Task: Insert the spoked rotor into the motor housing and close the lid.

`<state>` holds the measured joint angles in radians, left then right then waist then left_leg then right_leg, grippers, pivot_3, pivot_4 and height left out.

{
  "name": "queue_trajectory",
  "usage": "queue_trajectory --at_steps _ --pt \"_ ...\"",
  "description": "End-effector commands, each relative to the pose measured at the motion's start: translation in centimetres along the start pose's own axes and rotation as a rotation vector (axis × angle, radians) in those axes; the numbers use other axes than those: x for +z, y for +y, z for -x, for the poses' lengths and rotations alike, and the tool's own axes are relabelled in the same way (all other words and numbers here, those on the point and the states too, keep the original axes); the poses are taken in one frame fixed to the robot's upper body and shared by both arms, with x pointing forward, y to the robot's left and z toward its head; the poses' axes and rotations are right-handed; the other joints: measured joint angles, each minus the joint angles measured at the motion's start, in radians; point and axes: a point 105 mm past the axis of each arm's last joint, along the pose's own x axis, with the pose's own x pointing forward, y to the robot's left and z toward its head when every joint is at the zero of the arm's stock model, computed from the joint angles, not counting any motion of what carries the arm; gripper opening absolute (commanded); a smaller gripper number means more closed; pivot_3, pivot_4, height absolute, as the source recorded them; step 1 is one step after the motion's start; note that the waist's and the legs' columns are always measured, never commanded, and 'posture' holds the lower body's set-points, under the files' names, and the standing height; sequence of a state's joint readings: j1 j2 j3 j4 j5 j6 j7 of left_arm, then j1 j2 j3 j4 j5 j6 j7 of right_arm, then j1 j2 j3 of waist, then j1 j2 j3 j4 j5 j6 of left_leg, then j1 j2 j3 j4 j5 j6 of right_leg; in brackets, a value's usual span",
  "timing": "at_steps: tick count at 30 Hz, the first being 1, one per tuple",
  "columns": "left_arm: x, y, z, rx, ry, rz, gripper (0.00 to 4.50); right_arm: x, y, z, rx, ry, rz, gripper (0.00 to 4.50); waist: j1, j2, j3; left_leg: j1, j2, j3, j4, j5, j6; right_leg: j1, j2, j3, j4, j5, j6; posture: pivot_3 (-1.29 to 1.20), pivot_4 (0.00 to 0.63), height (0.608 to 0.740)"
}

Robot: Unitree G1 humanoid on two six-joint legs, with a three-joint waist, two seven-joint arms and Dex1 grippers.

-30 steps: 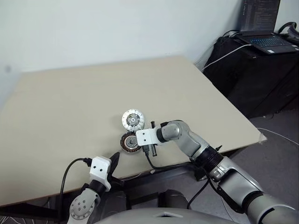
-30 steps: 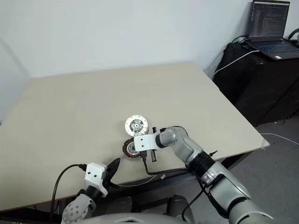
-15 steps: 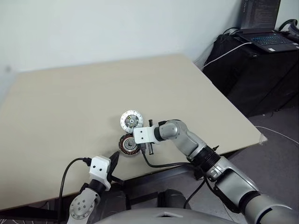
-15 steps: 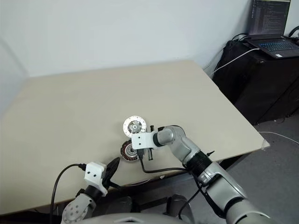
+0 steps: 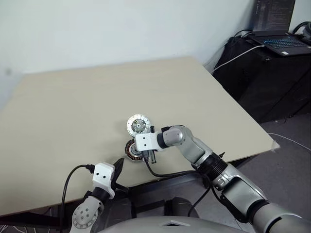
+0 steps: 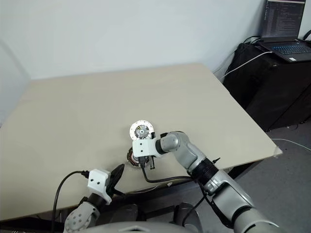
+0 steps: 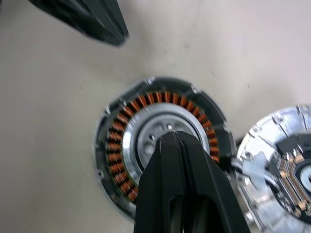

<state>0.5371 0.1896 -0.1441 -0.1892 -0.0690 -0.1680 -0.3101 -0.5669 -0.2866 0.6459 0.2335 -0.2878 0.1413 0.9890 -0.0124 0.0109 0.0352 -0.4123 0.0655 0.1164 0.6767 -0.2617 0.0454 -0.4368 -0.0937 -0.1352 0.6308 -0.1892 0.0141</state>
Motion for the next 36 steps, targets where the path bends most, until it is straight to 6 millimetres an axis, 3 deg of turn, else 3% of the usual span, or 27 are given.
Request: queue_trajectory --at_steps 1,9,15,36 --pt "0.1 0.5 0.1 0.007 -0.026 -0.006 0.0 1.1 -1.1 1.3 -0.045 -0.045 0.011 0.01 0.0 0.0 0.0 0.0 0.0 0.0 0.0 0.0 0.0 0.0 0.0 0.0 0.0 0.0 0.0 0.0 0.0 0.74" --pt "-0.7 0.5 -0.2 0.0 -0.025 0.0 0.0 -0.4 -0.2 1.4 -0.018 0.006 -0.021 0.01 0.001 0.0 0.0 0.0 0.0 0.0 0.001 0.0 0.0 0.0 0.0 0.0 0.001 0.0 0.0 0.0 0.0 0.74" --pt "-1.0 0.5 0.0 0.0 -0.024 0.0 0.0 -0.7 -0.6 1.5 -0.038 0.02 -0.029 1.56 0.0 0.0 0.0 0.0 0.001 0.0 0.003 0.0 0.0 0.0 0.0 0.0 0.003 0.0 0.0 0.0 0.0 0.74" --pt "2.2 -0.8 -0.2 -0.005 -0.054 0.009 0.0 -1.8 -1.3 1.0 -0.017 0.067 -0.06 1.56 0.0 0.0 0.0 0.0 0.001 0.0 0.005 0.0 0.0 -0.002 -0.001 0.0 0.009 -0.001 -0.002 0.0 0.0 0.74"
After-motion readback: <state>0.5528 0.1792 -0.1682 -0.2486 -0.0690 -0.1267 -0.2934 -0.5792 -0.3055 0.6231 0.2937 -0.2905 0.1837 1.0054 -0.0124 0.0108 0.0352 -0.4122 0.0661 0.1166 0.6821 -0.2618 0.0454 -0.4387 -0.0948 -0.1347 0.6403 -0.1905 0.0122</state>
